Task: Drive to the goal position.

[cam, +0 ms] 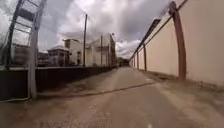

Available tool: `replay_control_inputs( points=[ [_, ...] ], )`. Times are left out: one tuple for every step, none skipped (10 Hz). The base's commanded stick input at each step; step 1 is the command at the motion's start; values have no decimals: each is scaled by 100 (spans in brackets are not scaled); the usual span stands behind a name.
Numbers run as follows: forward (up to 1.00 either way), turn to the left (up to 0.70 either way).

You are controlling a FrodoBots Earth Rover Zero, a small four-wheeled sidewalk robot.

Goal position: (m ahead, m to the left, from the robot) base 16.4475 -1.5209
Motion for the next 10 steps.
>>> replay_control_inputs(
  points=[
    [60,15],
    [60,14],
    [60,2],
    [60,0],
    [60,0],
    [60,0],
    [60,0],
    [60,0],
    [60,0],
    [60,0]
  ],
)
